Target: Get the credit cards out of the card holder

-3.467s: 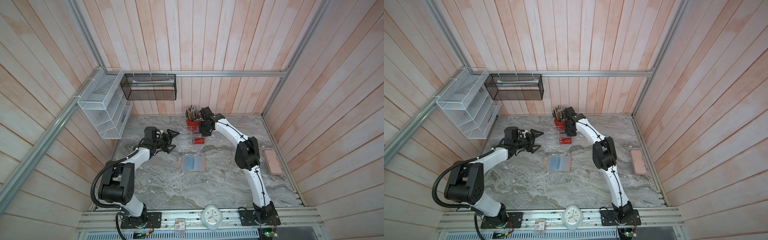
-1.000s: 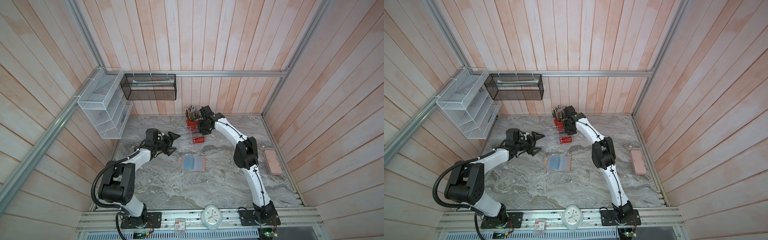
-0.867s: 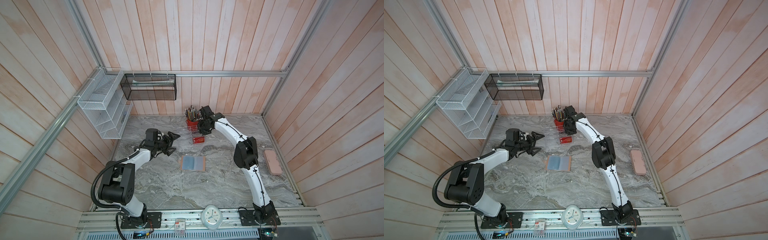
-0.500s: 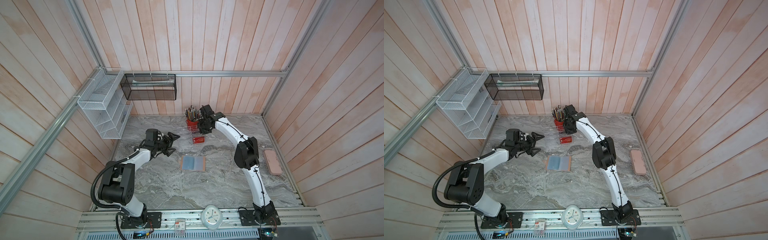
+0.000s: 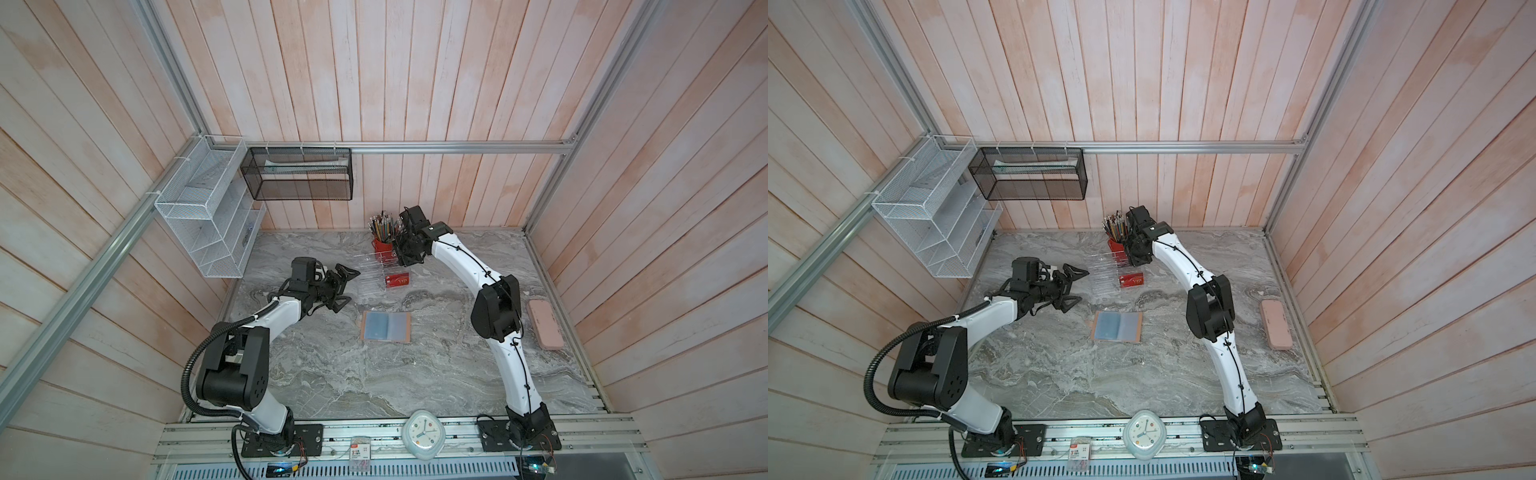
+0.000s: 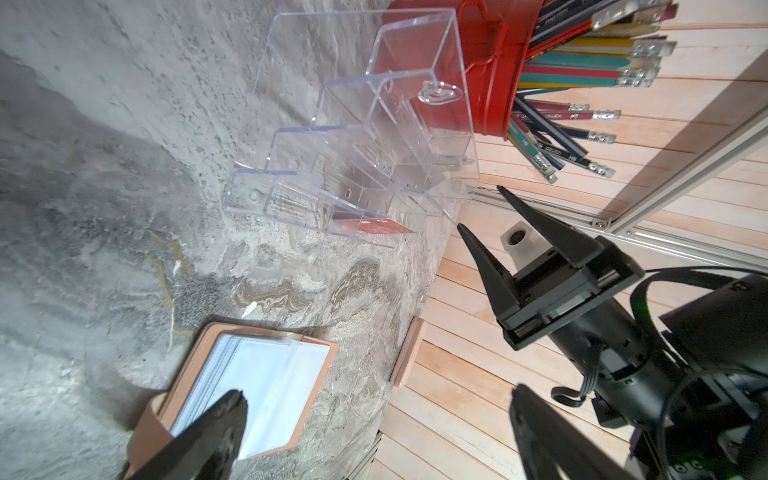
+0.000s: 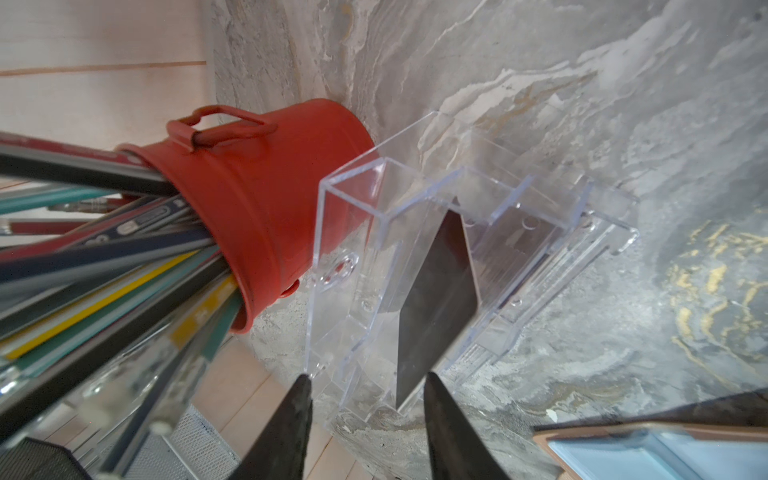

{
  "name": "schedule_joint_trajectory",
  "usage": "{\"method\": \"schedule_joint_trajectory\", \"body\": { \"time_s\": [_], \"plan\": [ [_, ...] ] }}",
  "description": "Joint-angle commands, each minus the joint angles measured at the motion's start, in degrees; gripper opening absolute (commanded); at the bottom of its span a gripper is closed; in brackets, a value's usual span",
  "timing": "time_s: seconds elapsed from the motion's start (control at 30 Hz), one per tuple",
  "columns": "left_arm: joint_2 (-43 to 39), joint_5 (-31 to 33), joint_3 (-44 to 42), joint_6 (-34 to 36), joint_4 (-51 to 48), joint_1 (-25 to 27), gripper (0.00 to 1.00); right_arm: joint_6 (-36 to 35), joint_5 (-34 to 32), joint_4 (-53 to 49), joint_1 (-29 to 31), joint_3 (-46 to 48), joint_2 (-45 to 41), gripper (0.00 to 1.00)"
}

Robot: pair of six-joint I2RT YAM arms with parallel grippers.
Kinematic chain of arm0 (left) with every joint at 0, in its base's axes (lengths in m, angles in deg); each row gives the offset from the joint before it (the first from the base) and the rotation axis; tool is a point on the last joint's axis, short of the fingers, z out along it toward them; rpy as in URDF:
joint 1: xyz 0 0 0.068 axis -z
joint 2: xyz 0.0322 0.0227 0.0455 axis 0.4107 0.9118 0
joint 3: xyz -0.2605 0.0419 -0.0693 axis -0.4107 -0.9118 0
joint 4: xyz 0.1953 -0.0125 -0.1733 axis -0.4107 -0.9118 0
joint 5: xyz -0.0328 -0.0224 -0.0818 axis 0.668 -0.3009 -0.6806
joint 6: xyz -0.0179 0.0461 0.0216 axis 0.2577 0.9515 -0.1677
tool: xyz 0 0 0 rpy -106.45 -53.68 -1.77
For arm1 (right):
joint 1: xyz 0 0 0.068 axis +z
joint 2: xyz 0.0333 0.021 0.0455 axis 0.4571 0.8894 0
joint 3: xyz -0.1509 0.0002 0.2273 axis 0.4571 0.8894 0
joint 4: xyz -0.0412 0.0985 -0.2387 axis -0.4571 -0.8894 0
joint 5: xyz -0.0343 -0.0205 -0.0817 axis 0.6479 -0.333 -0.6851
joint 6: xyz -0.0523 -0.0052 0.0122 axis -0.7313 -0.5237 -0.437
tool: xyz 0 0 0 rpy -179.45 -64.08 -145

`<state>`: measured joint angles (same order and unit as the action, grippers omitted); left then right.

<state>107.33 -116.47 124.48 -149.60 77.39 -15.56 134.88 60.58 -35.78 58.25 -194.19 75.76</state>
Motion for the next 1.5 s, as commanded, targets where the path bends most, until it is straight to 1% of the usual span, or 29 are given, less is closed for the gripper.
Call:
{"method": "schedule_joint_trajectory", "body": {
  "time_s": [0.0, 0.07, 0.13, 0.2, 0.27, 0.3, 0.43, 0.5, 0.63, 0.7, 0.83, 1.13, 1.3, 1.47],
  "plan": [
    [-1.39, 1.47, 1.67, 1.37, -1.1, 0.19, 1.0, -1.99, 0.54, 0.88, 0.4, 2.35, -3.92, 0.52],
    [-1.41, 1.47, 1.9, 1.49, -1.3, 0.19, 1.0, -3.11, 0.93, 2.15, 0.42, 3.88, -5.12, 0.53],
    [-1.24, 1.47, 2.37, 1.87, -1.89, 0.19, 1.0, -5.05, 1.17, 3.3, 0.42, 5.52, -6.48, 0.64],
    [-1.06, 1.49, 3.18, 2.28, -2.5, 0.19, 1.0, -8.74, 0.66, 4.83, 0.42, 6.99, -7.95, 0.74],
    [-0.97, 1.47, 4.11, 2.95, -3.27, 0.19, 1.0, -12.76, 0.43, 5.91, 0.08, 8.5, -9.49, 0.93],
    [-0.84, 1.47, 4.69, 3.55, -3.78, 0.2, 1.0, -16.44, 0.78, 7.92, -0.24, 9.76, -10.37, 0.98],
    [-0.29, 1.48, 6.78, 5.31, -5.11, 0.02, 1.0, -25.16, 1.48, 8.52, -1.4, 13.03, -12.33, 0.98],
    [0.14, 1.21, 7.24, 5.8, -4.85, -0.03, 1.0, -28.05, 1.79, 8.87, -1.43, 14.92, -12.87, 0.98],
    [0.8, 1.82, 7.93, 6.99, -5.02, -0.05, 1.0, -30.01, 5.42, 17.48, -1.61, 23.52, -14.47, 0.98],
    [1.1, 1.74, 8.01, 7.21, -4.84, -0.14, 1.0, -31.03, 6.64, 20.39, -1.6, 25.2, -14.15, 0.98],
    [1.25, 1.56, 8.27, 8.79, -5.05, -0.21, 1.0, -35.2, 7.02, 19.2, -0.61, 22.41, -12.25, 0.98],
    [1.84, 1.03, 8.29, 9.27, -3.19, -0.24, 1.0, -39.97, 7.94, 22.5, -0.02, 23.31, -11.37, 0.98],
    [2.19, 1.03, 8.31, 9.36, -3.21, -0.25, 1.0, -40.61, 7.56, 22.76, -0.07, 22.86, -10.38, 0.98],
    [2.81, 1.03, 8.7, 9.54, -3.18, -0.34, 1.0, -40.85, 8.56, 22.36, 0.43, 22.95, -9.84, 0.98]
  ]
}}
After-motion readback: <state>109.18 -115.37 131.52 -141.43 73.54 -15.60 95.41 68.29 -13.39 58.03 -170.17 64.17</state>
